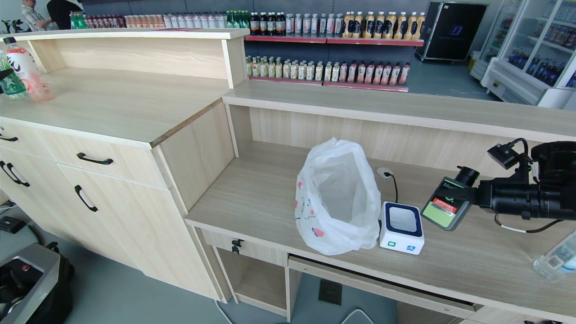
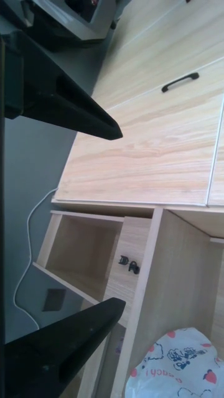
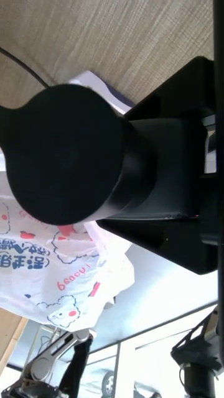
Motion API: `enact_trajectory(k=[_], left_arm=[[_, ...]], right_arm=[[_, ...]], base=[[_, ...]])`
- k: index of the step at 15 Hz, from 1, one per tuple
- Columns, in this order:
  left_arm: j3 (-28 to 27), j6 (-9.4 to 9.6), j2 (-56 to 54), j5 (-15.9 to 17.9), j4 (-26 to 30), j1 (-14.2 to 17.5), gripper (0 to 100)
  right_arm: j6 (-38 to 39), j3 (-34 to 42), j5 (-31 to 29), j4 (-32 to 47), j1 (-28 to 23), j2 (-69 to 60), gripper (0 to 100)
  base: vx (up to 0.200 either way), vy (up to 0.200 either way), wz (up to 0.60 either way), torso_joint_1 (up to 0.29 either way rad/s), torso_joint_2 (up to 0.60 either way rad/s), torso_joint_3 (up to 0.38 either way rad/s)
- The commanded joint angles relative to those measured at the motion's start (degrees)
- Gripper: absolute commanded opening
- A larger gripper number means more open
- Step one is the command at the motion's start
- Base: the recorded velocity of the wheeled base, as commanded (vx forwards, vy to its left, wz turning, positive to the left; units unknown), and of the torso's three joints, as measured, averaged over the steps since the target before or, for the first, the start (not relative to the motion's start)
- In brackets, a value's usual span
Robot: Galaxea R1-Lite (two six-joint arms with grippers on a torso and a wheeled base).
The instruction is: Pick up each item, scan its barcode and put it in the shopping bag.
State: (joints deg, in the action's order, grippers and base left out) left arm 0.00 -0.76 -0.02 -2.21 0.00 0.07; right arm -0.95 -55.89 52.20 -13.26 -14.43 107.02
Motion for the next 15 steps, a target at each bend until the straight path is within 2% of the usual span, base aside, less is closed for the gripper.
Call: enact_trajectory(k=[1, 6, 8, 9, 10, 12, 13, 15], left_arm=[[0.0, -0.04, 0.02, 0.01, 0.0, 0.01, 100], [0.0, -0.04, 0.02, -0.08, 0.0, 0.01, 100], [0.0, -0.04, 0.02, 0.01, 0.0, 0.01, 100], [0.0, -0.04, 0.02, 0.01, 0.0, 0.01, 100], [0.0, -0.04, 0.02, 0.01, 0.0, 0.01, 100], [0.0, -0.04, 0.02, 0.01, 0.0, 0.01, 100], [0.0, -0.04, 0.02, 0.01, 0.0, 0.01, 100], [0.0, -0.04, 0.02, -0.08, 0.0, 0.01, 100]], right_arm=[[0.07, -1.06, 0.01, -0.01, 0.37, 1.26, 0], [0.42, -1.5, 0.01, 0.26, 0.63, 0.91, 0], [-0.28, -1.24, -0.78, 0.43, 2.3, -3.93, 0], [-2.48, -0.88, -4.48, 0.43, 3.01, -7.35, 0], [-7.22, -0.62, -15.37, 1.05, 4.15, -12.54, 0], [-7.75, 1.67, -36.73, 1.13, 8.37, -19.92, 0], [-8.8, 4.74, -40.95, -0.1, 10.21, -23.35, 0], [-16.28, 10.81, -41.48, -6.6, 11.88, -27.57, 0]], base=[[0.0, 0.0, 0.0, 0.0, 0.0, 0.0], [0.0, 0.0, 0.0, 0.0, 0.0, 0.0], [0.0, 0.0, 0.0, 0.0, 0.0, 0.0], [0.0, 0.0, 0.0, 0.0, 0.0, 0.0], [0.0, 0.0, 0.0, 0.0, 0.0, 0.0], [0.0, 0.0, 0.0, 0.0, 0.0, 0.0], [0.0, 0.0, 0.0, 0.0, 0.0, 0.0], [0.0, 0.0, 0.0, 0.0, 0.0, 0.0]])
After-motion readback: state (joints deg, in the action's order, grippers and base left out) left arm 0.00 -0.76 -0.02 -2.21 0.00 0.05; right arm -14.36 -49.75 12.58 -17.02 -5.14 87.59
